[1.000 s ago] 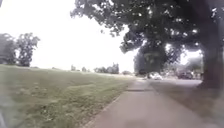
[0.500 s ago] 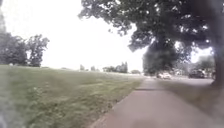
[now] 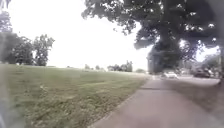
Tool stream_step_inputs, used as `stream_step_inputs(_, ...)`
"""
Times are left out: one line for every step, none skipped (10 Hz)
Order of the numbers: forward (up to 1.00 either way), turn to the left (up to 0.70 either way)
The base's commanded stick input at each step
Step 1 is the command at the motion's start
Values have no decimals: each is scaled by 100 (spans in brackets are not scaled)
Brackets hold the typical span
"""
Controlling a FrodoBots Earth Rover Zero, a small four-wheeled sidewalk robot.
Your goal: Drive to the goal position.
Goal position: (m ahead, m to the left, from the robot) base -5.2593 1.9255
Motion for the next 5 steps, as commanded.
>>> stream_step_inputs(0,100)
stream_step_inputs(0,100)
stream_step_inputs(0,100)
stream_step_inputs(0,100)
stream_step_inputs(0,100)
